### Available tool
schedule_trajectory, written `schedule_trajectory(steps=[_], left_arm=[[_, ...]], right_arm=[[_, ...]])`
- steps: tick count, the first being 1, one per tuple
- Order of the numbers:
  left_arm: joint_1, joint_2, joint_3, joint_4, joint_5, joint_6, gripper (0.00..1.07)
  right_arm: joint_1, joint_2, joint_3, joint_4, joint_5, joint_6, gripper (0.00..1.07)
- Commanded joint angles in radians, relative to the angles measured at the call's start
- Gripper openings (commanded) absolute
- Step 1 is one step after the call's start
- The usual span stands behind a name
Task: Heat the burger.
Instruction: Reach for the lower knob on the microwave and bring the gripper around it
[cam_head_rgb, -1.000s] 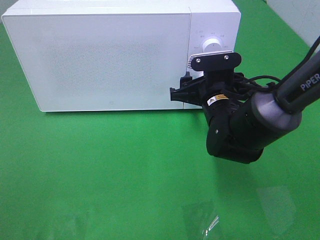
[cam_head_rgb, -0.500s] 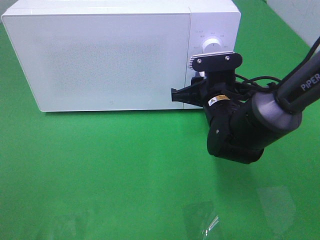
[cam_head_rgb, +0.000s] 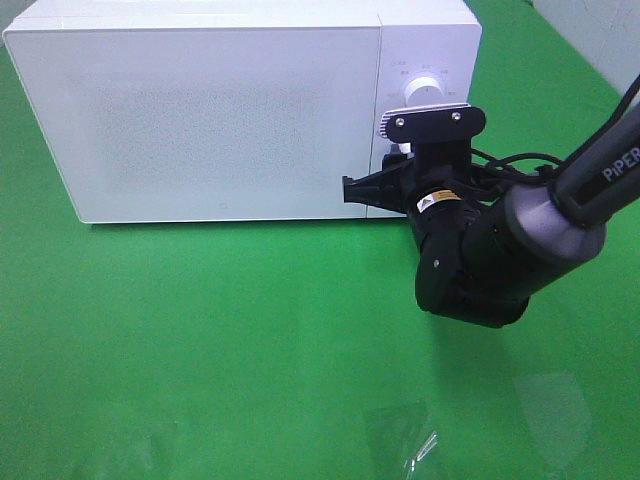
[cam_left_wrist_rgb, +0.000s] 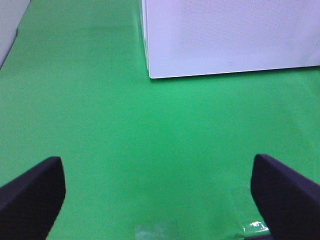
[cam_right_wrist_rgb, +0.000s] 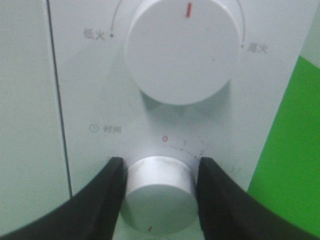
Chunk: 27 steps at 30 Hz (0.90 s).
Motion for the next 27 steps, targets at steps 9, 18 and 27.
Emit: schedule_trajectory(steps=[9, 18, 27], left_arm=[[0.003, -0.017, 0.001, 0.001, -0.009, -0.005, 0.93], [0.003, -0.017, 0.001, 0.001, -0.009, -0.005, 0.93], [0.003, -0.017, 0.001, 0.001, -0.009, -0.005, 0.93]], right_arm=[[-0.011, 0.007, -0.021, -0.08, 0.089, 0.829, 0.0], [-0.011, 0.086, -0.022, -0.358, 0.113, 1.889, 0.0], [-0.014, 0.096, -0.022, -0.368, 0.084, 1.972, 0.0]])
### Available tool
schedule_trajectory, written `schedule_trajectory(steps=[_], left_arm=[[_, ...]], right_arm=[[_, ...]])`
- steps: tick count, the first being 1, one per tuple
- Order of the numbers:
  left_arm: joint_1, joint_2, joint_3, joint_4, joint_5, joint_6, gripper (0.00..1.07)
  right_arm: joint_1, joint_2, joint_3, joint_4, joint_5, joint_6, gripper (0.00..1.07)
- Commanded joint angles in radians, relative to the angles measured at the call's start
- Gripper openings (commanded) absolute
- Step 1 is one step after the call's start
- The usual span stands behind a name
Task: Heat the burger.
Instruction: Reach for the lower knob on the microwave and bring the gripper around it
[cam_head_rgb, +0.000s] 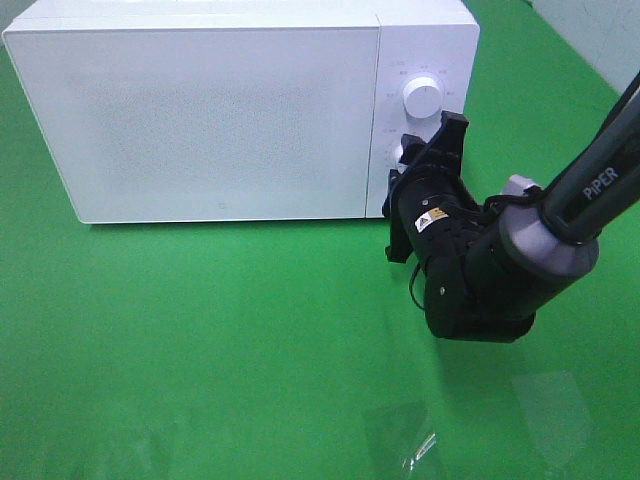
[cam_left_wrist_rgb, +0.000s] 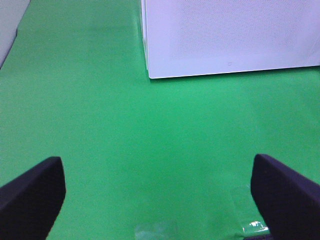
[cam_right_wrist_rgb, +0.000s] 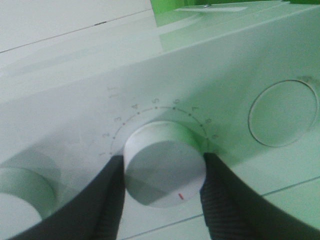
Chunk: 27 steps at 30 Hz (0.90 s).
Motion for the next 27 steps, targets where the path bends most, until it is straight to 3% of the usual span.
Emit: schedule_trajectory(steps=[1, 18, 27], left_arm=[[0.003, -0.017, 0.001, 0.001, -0.009, -0.005, 0.93], [0.003, -0.017, 0.001, 0.001, -0.009, -0.005, 0.93], [0.003, -0.017, 0.001, 0.001, -0.009, -0.005, 0.93]], right_arm=[[-0.002, 0.026, -0.042, -0.214, 0.169, -0.018, 0.0], [-0.002, 0.012, -0.042, -0.132, 0.158, -0.173, 0.0], [-0.002, -0.005, -0.041, -0.107, 0.16, -0.206, 0.06]])
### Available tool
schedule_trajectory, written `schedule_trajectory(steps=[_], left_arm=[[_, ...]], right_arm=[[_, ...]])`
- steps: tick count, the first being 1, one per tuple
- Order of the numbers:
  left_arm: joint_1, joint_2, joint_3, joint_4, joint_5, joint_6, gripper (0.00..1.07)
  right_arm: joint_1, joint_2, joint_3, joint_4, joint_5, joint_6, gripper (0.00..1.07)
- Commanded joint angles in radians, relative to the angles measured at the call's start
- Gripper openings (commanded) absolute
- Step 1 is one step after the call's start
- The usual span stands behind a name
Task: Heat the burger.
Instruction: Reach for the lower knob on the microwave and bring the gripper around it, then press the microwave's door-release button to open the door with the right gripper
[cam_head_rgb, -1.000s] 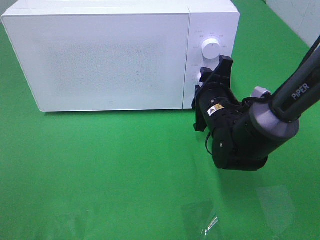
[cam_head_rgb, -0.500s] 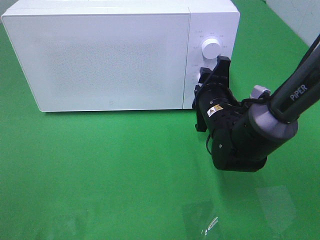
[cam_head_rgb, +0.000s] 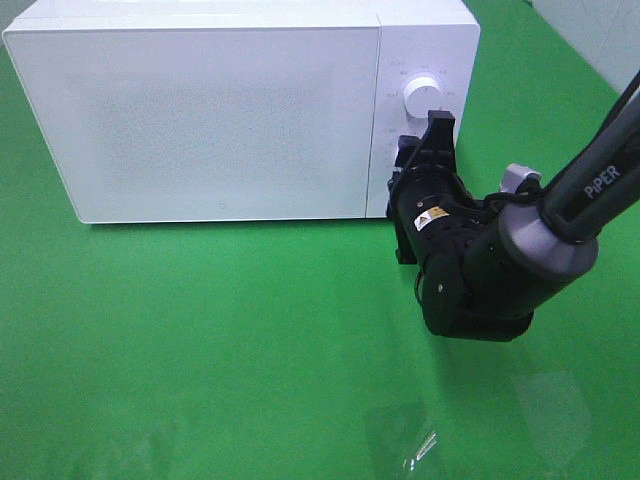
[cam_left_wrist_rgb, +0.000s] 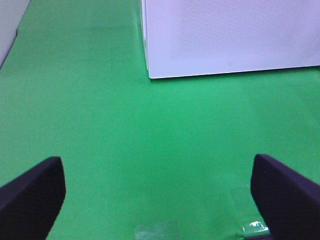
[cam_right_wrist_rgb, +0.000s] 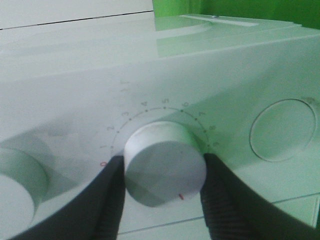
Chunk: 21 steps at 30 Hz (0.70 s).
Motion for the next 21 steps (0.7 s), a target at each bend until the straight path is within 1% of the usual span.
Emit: schedule_trajectory(steps=[1, 6, 7, 8, 9, 10, 11, 12, 13, 14, 15, 16, 17, 18, 19, 20, 21], left_arm=[[0.003, -0.017, 0.001, 0.001, -0.009, -0.005, 0.93], [0.003, -0.017, 0.001, 0.001, -0.009, -0.005, 0.93], [0.003, -0.017, 0.001, 0.001, -0.009, -0.005, 0.93], [0.003, -0.017, 0.001, 0.001, -0.009, -0.005, 0.93], [0.003, -0.017, 0.001, 0.001, -0.009, -0.005, 0.93], [0.003, -0.017, 0.001, 0.001, -0.009, -0.005, 0.93], [0.003, -0.017, 0.001, 0.001, -0.009, -0.005, 0.93], [0.003, -0.017, 0.001, 0.001, -0.009, -0.005, 0.93], [0.003, -0.017, 0.001, 0.001, -0.009, -0.005, 0.93], [0.003, -0.017, 0.001, 0.001, -0.009, -0.005, 0.93], [0.003, -0.017, 0.001, 0.001, -0.009, -0.005, 0.93], [0.003, -0.017, 0.001, 0.001, -0.009, -0.005, 0.93], [0.003, -0.017, 0.001, 0.001, -0.009, -0.005, 0.93], [0.003, -0.017, 0.001, 0.001, -0.009, -0.005, 0.93], [0.003, -0.017, 0.001, 0.001, -0.009, -0.005, 0.93], [0.003, -0.017, 0.001, 0.001, -0.009, -0.005, 0.93], [0.003, -0.017, 0.001, 0.001, -0.009, -0.005, 0.93]], right_arm=[[-0.002, 0.003, -0.041, -0.133, 0.142, -0.056, 0.08], [-0.002, 0.003, -0.041, -0.136, 0.144, -0.075, 0.13], [-0.002, 0.003, -0.041, -0.141, 0.144, -0.075, 0.17], [-0.002, 0.003, -0.041, -0.141, 0.144, -0.075, 0.17], [-0.002, 0.003, -0.041, -0.141, 0.144, -0.075, 0.19], [-0.002, 0.003, -0.041, -0.141, 0.144, -0.075, 0.27], [-0.002, 0.003, -0.041, -0.141, 0.144, -0.075, 0.27], [-0.002, 0.003, -0.041, -0.141, 0.144, -0.079, 0.36], [-0.002, 0.003, -0.041, -0.141, 0.144, -0.079, 0.36], [-0.002, 0.003, -0.041, -0.139, 0.146, -0.091, 0.44], [-0.002, 0.003, -0.041, -0.139, 0.146, -0.091, 0.44], [-0.002, 0.003, -0.041, -0.136, 0.148, -0.103, 0.52], [-0.002, 0.003, -0.041, -0.136, 0.148, -0.103, 0.52], [-0.002, 0.003, -0.041, -0.132, 0.15, -0.109, 0.58], [-0.002, 0.003, -0.041, -0.132, 0.15, -0.109, 0.58], [-0.002, 0.003, -0.041, -0.132, 0.15, -0.109, 0.62], [-0.002, 0.003, -0.041, -0.132, 0.15, -0.109, 0.62]])
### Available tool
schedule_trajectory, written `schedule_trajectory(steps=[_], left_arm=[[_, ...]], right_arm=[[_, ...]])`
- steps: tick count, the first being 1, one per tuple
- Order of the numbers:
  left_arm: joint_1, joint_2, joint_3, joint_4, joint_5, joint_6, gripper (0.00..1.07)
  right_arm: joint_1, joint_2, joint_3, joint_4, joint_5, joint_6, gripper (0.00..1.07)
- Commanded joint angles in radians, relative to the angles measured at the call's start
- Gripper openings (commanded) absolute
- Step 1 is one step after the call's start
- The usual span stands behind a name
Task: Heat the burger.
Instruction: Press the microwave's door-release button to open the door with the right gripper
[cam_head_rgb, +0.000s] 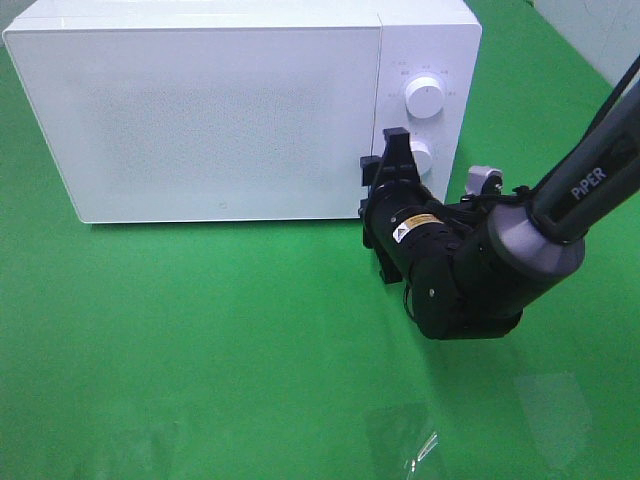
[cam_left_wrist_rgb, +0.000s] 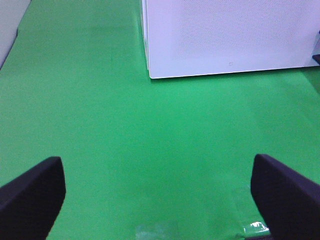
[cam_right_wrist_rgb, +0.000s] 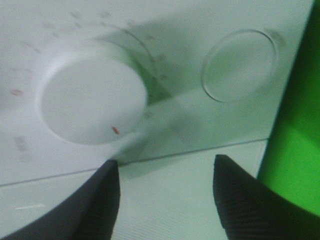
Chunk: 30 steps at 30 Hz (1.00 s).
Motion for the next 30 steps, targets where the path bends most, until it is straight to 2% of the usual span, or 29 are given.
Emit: schedule_trajectory(steps=[1, 7, 20, 24, 26, 29, 30], left_arm=[[0.003, -0.017, 0.001, 0.001, -0.009, -0.005, 0.93], [0.003, -0.017, 0.001, 0.001, -0.009, -0.005, 0.93], [0.003, -0.017, 0.001, 0.001, -0.009, -0.005, 0.93], [0.003, -0.017, 0.001, 0.001, -0.009, -0.005, 0.93], [0.003, -0.017, 0.001, 0.001, -0.009, -0.005, 0.93], [0.003, -0.017, 0.001, 0.001, -0.009, -0.005, 0.93], [0.003, -0.017, 0.001, 0.001, -0.009, -0.005, 0.93]], right_arm=[[-0.01, -0.005, -0.019, -0.016, 0.007, -0.023, 0.63], [-0.007, -0.019, -0.011, -0.017, 0.016, -0.059, 0.63], [-0.007, -0.132, 0.091, -0.005, 0.075, -0.259, 0.63], [-0.007, -0.178, 0.121, -0.005, 0.143, -0.423, 0.63], [-0.007, -0.237, 0.136, -0.005, 0.239, -0.621, 0.63], [-0.007, -0.267, 0.136, -0.006, 0.303, -0.747, 0.63], [-0.008, -0.304, 0.136, -0.009, 0.365, -0.879, 0.63]])
